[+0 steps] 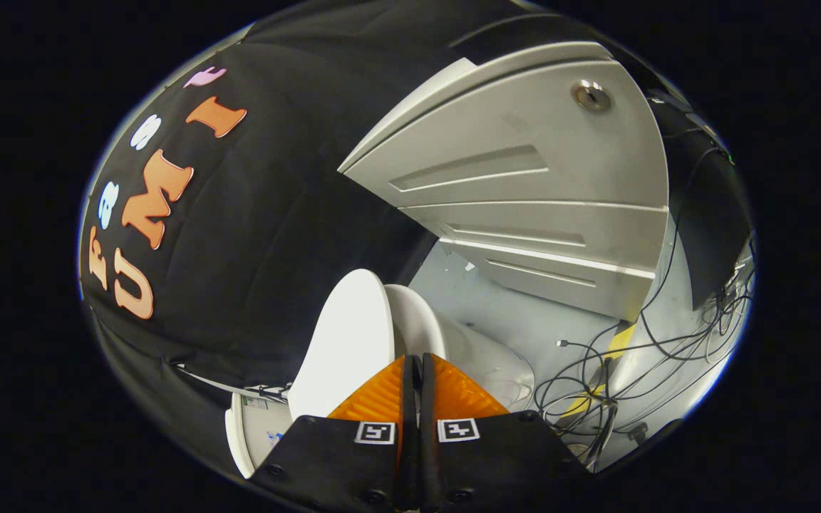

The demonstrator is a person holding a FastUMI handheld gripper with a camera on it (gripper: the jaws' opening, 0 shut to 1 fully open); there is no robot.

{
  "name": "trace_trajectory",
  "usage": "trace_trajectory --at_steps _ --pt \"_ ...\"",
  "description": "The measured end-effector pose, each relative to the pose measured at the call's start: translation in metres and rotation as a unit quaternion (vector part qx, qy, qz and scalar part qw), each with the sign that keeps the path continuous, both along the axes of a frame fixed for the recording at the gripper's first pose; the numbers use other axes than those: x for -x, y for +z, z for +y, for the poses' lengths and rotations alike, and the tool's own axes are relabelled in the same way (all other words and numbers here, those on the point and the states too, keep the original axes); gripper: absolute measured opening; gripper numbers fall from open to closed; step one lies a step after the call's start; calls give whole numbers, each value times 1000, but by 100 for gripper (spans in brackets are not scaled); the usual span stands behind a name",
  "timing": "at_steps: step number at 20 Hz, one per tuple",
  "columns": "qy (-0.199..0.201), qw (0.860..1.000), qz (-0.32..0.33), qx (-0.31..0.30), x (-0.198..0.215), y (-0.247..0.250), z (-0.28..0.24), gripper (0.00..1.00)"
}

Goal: Open the toilet lid.

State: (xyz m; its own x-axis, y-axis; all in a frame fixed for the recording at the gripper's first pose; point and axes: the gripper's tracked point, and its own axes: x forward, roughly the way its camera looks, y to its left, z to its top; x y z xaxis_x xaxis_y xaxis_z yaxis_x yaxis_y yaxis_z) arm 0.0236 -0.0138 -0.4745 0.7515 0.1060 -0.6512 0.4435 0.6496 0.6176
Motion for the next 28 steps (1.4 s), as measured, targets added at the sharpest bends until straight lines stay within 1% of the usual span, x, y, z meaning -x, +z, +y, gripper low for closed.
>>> trace_trajectory --at_steps 4,11,18,22,26,28 --pt "13 1000 -16 6 -5 34 10 8" --pt "23 999 -44 14 -13 88 33 8" --pt "68 994 -65 52 -20 148 69 8" --pt "81 992 -88 46 -20 187 95 8" --pt "100 987 -107 59 -17 218 125 8" --pt "111 985 -111 76 -17 232 141 8"
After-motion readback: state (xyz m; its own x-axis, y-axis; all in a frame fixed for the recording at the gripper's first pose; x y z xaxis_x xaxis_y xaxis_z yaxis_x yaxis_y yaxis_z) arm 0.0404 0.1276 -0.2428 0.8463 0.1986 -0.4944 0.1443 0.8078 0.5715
